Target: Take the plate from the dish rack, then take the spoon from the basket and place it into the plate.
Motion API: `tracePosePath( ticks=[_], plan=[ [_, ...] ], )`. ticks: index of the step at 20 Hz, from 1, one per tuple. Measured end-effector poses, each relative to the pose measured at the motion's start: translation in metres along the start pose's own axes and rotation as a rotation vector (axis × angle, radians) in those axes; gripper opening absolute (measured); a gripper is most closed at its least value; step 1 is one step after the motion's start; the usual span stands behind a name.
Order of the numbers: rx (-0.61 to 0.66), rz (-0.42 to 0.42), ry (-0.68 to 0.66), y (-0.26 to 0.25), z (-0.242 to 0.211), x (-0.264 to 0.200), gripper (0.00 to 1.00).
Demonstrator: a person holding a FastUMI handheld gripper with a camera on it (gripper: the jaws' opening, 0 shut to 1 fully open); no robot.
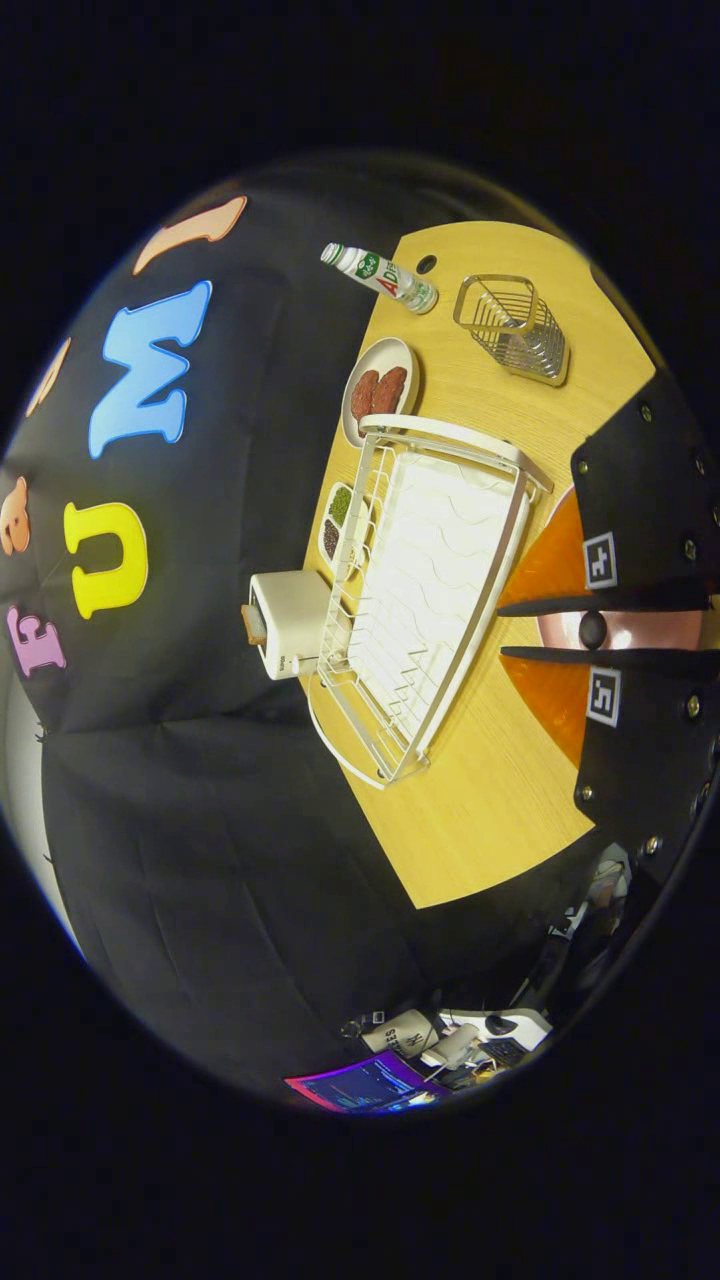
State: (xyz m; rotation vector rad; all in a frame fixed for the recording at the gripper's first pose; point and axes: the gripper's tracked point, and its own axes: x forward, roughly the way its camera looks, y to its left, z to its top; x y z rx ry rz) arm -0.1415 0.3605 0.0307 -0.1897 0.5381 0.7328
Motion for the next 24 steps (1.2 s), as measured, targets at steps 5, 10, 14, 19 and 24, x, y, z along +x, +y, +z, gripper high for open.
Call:
tracePosePath(
  ticks=[5,10,14,19,24],
  plan=[
    [0.022,-0.072,-0.075,-0.026,0.026,-0.028,0.16],
    [0.061,-0.252,-0.257,-0.083,0.075,-0.087,0.16],
    [0.104,-0.408,-0.365,-0.134,0.097,-0.139,0.18],
    [0.123,-0.575,-0.441,-0.187,0.097,-0.188,0.95],
    [0.169,-0.617,-0.475,-0.211,0.081,-0.199,0.96]
  ],
)
